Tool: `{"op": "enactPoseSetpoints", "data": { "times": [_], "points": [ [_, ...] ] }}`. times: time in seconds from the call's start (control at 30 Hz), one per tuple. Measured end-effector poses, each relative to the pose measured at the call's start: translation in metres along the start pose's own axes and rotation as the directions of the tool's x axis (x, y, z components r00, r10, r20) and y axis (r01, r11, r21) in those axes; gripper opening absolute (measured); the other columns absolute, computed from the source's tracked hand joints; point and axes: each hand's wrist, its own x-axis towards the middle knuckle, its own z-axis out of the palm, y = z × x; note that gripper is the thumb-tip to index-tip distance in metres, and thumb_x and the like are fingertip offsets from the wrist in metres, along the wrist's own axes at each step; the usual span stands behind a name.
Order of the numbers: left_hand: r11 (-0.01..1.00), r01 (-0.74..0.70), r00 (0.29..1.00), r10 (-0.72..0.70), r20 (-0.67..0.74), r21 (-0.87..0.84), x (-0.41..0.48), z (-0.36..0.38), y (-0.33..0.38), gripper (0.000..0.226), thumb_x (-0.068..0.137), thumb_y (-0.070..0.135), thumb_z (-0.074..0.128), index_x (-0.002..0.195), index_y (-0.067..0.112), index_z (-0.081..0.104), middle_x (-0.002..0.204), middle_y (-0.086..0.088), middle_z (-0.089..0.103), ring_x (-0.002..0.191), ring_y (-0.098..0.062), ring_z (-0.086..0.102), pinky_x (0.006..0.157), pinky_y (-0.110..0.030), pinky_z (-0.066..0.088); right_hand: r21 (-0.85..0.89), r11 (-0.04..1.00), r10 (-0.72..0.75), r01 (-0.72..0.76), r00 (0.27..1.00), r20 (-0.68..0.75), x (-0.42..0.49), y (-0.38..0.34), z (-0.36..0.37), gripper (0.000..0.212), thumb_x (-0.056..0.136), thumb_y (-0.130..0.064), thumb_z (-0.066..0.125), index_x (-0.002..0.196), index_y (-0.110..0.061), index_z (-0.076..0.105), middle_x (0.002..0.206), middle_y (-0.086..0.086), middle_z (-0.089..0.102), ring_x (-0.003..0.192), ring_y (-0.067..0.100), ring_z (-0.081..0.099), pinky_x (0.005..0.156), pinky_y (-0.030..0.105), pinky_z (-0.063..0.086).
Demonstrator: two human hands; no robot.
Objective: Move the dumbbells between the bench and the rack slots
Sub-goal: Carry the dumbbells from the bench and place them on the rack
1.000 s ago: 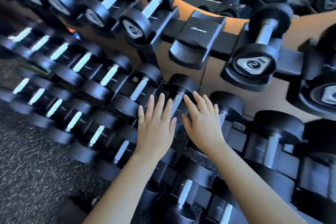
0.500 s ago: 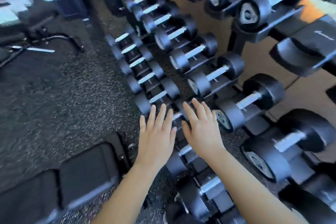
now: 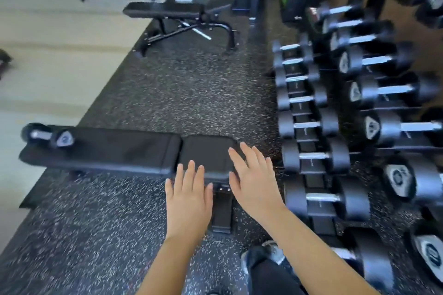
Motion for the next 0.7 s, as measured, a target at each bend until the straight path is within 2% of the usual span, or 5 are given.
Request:
{"op": "enactPoseSetpoints", "data": {
  "times": [0.17,0.3,0.47,0.63,0.7],
  "points": [
    [0.964,0.265,0.964,-0.264,0.020,-0.028,-0.061,-0.008,-0.068,0.053,0.093,0.039,0.028,0.128,0.007,0.051,0.138,-0.012,0.046,0.130,-0.034,0.036,0.101,-0.057,0.029,-0.006,0.989,-0.148,0.149,0.984,0.097,-0.021,-0.068,0.017,0.043,0.073,-0.025,0.059,0.114,-0.013,0.064,0.120,0.017,0.062,0.106,0.041,0.060,0.077,0.061,0.048],
    [0.918,0.385,0.920,-0.390,-0.038,-0.089,-0.085,-0.011,-0.100,0.054,0.089,0.037,0.030,0.122,0.004,0.056,0.132,-0.015,0.052,0.125,-0.037,0.042,0.096,-0.061,0.032,0.000,0.961,-0.275,0.277,0.954,0.121,-0.022,-0.106,0.027,0.044,0.075,-0.022,0.067,0.118,-0.012,0.061,0.124,0.018,0.059,0.111,0.042,0.057,0.081,0.061,0.046],
    [0.897,0.432,0.894,-0.440,-0.085,-0.096,-0.092,-0.016,-0.128,0.047,0.086,0.032,0.035,0.113,0.003,0.062,0.123,-0.018,0.059,0.115,-0.041,0.052,0.085,-0.064,0.039,0.026,0.921,-0.386,0.388,0.904,0.182,-0.007,-0.146,0.045,0.042,0.075,-0.021,0.067,0.115,-0.011,0.062,0.123,0.019,0.060,0.109,0.043,0.057,0.080,0.062,0.046],
    [0.886,0.462,0.882,-0.464,-0.084,-0.041,-0.060,-0.020,-0.174,0.046,0.086,0.031,0.035,0.113,0.004,0.061,0.123,-0.016,0.059,0.116,-0.039,0.052,0.086,-0.062,0.040,0.081,0.897,-0.441,0.435,0.869,0.225,0.033,-0.190,0.075,0.046,0.074,-0.017,0.071,0.119,-0.010,0.060,0.126,0.020,0.057,0.114,0.044,0.054,0.084,0.066,0.042],
    [0.886,0.464,0.880,-0.464,-0.103,-0.030,-0.039,-0.023,-0.196,0.043,0.088,0.031,0.039,0.113,0.004,0.061,0.124,-0.016,0.059,0.117,-0.038,0.051,0.087,-0.061,0.040,0.117,0.890,-0.456,0.441,0.858,0.237,0.057,-0.207,0.088,0.047,0.079,-0.018,0.067,0.125,-0.010,0.056,0.133,0.020,0.052,0.121,0.044,0.047,0.091,0.065,0.037]
  ]
}}
